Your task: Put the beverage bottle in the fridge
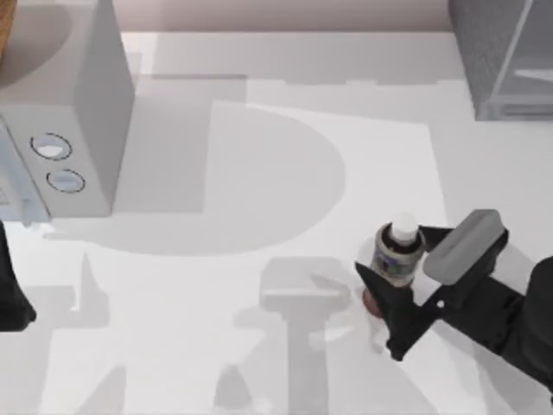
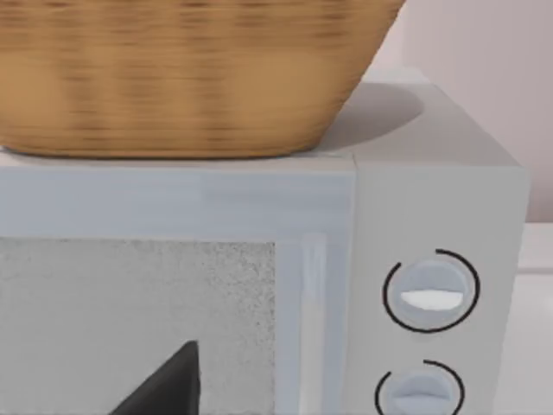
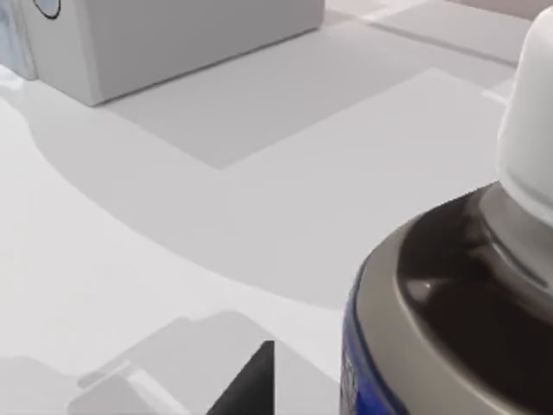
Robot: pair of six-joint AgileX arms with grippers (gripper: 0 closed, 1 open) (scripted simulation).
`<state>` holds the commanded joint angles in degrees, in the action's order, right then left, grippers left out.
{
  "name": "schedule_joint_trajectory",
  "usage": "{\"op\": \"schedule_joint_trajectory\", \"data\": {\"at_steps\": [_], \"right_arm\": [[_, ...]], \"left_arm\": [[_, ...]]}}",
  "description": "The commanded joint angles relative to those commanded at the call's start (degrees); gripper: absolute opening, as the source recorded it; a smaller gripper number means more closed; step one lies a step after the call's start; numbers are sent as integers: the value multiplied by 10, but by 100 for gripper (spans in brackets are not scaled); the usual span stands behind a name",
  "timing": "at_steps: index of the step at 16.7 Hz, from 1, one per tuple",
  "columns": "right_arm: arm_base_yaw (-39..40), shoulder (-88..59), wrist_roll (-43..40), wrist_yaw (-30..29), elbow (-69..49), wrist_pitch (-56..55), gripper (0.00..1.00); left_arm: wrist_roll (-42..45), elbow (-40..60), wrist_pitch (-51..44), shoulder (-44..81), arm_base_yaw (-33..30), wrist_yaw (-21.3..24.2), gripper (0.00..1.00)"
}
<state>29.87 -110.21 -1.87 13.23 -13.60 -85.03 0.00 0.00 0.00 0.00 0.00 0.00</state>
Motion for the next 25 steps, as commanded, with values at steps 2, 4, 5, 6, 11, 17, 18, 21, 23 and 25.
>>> {"op": "schedule_joint_trajectory", "data": {"at_steps": [2,4,5,6,11,17,18,21,23,25], "right_arm": [[0,0,0,0,0,0,40],[0,0,0,0,0,0,25],[0,0,0,0,0,0,18],[0,0,0,0,0,0,10],[0,0,0,0,0,0,1],[-2,1,0,2,1,1,1],[-9,8,-5,9,2,8,1],[-60,60,-22,63,13,65,1],[-108,118,-30,112,23,126,1],[-164,187,-41,165,28,189,1]], "left_arm": [[0,0,0,0,0,0,100],[0,0,0,0,0,0,100],[0,0,0,0,0,0,100],[0,0,0,0,0,0,100],[0,0,0,0,0,0,100],[0,0,0,0,0,0,100],[0,0,0,0,0,0,100],[0,0,0,0,0,0,100],[0,0,0,0,0,0,100],[0,0,0,0,0,0,100]]}}
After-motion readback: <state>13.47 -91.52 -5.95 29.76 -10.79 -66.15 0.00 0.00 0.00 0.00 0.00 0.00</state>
